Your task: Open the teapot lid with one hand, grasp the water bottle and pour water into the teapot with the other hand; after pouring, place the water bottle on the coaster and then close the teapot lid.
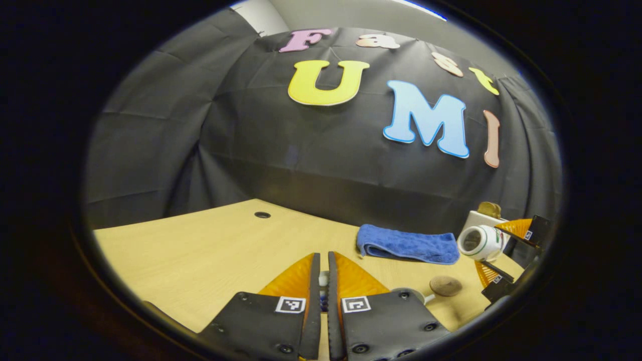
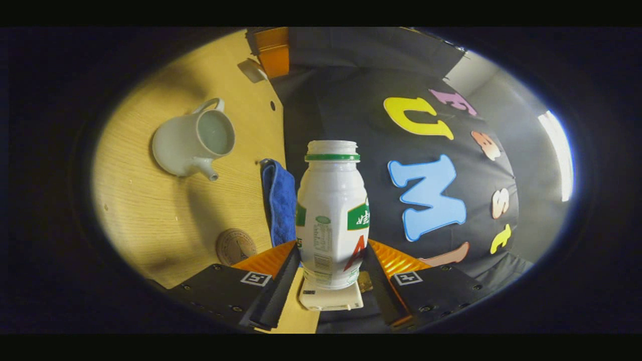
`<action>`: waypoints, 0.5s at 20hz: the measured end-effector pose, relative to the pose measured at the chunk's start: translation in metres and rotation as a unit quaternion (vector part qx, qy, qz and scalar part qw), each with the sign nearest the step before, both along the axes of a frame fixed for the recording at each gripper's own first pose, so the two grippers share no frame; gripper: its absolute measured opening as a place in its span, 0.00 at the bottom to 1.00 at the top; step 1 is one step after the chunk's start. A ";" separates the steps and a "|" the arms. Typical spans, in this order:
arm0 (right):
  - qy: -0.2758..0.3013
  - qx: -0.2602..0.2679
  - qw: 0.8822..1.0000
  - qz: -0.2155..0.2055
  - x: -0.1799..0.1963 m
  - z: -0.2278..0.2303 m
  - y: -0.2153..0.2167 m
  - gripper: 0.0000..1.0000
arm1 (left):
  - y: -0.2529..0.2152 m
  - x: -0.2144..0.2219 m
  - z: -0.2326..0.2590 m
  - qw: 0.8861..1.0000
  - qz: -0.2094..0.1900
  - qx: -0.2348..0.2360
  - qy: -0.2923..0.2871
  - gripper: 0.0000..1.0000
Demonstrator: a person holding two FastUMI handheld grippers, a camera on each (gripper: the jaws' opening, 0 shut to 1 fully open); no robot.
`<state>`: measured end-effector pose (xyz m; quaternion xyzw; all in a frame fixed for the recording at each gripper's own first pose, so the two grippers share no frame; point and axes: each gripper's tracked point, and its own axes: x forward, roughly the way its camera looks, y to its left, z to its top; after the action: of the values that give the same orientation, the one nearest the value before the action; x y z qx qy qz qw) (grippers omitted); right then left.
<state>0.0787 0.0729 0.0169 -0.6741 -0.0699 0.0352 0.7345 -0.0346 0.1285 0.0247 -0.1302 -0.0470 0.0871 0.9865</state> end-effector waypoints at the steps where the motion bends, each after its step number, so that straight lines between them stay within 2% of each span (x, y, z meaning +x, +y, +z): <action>1: 0.000 -0.010 1.000 0.004 -0.001 -0.001 0.001 0.74 | 0.000 0.000 -0.001 1.000 0.000 0.000 0.001 0.09; 2: -0.002 -0.019 1.000 0.007 0.000 0.000 0.002 0.73 | 0.001 -0.001 -0.001 1.000 0.002 0.001 0.001 0.16; 10: -0.013 -0.070 0.997 0.026 0.003 0.001 0.012 0.73 | 0.004 -0.002 -0.002 1.000 0.009 0.005 0.005 0.16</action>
<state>0.0816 0.0852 0.0177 -0.7223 -0.0941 0.0499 0.6833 -0.0361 0.1326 0.0227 -0.1246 -0.0440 0.0967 0.9865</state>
